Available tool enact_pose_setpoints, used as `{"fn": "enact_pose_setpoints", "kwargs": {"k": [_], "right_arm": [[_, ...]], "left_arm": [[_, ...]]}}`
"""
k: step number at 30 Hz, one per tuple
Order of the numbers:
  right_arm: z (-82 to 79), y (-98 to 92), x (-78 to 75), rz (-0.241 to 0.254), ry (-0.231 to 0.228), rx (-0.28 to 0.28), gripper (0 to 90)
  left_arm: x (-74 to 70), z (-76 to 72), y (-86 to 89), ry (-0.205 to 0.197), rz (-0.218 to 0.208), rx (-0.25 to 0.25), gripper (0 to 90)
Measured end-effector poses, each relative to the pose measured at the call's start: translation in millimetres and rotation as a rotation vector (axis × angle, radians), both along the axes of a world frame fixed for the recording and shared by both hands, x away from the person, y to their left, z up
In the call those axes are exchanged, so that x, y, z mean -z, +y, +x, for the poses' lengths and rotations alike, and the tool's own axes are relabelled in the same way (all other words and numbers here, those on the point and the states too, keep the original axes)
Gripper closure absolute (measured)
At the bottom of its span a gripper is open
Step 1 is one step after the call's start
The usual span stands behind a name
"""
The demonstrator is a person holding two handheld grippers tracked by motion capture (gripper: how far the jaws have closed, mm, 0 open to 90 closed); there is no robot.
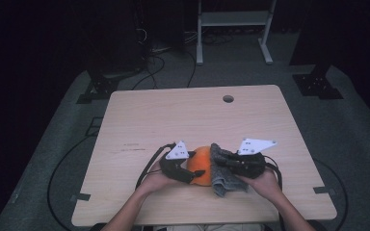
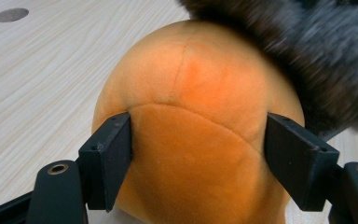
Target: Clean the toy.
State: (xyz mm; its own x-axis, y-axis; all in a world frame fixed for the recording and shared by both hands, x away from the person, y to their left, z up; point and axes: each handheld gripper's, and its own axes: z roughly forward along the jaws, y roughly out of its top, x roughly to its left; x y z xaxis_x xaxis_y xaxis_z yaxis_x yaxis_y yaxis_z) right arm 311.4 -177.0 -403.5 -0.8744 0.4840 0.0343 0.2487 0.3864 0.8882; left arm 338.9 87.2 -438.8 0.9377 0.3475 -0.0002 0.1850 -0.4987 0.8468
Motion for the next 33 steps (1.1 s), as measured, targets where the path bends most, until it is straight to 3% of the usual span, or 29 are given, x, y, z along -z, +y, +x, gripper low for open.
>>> {"fn": "enact_pose_setpoints", "kwargs": {"k": [2, 4, 6, 8, 12, 15, 18, 20, 23, 26, 28, 30, 32, 33], "right_arm": [[3.8, 5.1, 5.9, -0.027, 0.009, -0.002, 78.7], [6.1, 0.9, 10.6, 0.008, 0.029, 0.004, 78.8], [6.4, -4.9, 13.0, 0.019, 0.032, 0.020, 78.7], [6.6, -8.4, 14.6, 0.033, 0.043, 0.023, 78.7], [5.8, -9.8, 16.1, 0.022, 0.038, 0.022, 78.8], [4.7, -21.2, 19.0, -0.001, 0.038, 0.047, 78.8], [0.5, -35.4, 18.9, -0.042, 0.050, 0.080, 78.7], [-4.0, -39.5, 15.1, -0.037, 0.049, 0.082, 78.8], [-10.0, -33.4, 4.7, 0.008, 0.025, 0.050, 78.8], [-13.1, -15.9, -8.2, 0.017, -0.012, 0.004, 78.6], [-10.7, -6.1, -10.6, -0.019, -0.023, -0.008, 78.6], [-6.2, -3.8, -3.1, -0.051, -0.005, -0.013, 78.8], [-4.9, -7.3, 4.0, -0.019, 0.019, -0.011, 78.8], [-4.8, -8.9, 5.6, -0.013, 0.022, -0.011, 78.8]], "left_arm": [[0.5, 4.2, 7.2, 0.050, -0.065, 0.025, 20.3], [2.7, 10.9, 15.6, 0.105, -0.114, 0.034, 16.4], [6.3, 17.1, 20.8, 0.142, -0.116, -0.004, 12.1], [9.0, 19.3, 19.3, 0.172, -0.119, 0.006, 11.6], [8.8, 15.8, 13.2, 0.138, -0.093, 0.010, 26.2], [2.1, 13.9, 14.9, 0.152, -0.126, 0.021, 35.6], [-0.3, 13.1, 14.8, 0.148, -0.127, 0.011, 39.8], [-1.0, 13.1, 14.1, 0.147, -0.130, 0.005, 41.1], [-7.2, 9.6, 5.7, 0.131, -0.136, 0.001, 41.9], [-11.2, 2.7, -3.1, 0.105, -0.114, 0.027, 41.5], [-9.3, -0.8, -6.3, 0.101, -0.082, 0.058, 38.8], [-6.5, 0.0, -4.0, 0.097, -0.079, 0.064, 30.7], [-3.3, 3.7, -1.7, 0.111, -0.083, 0.033, 19.2], [-0.2, 7.6, -1.6, 0.149, -0.083, 0.018, 12.6]]}}
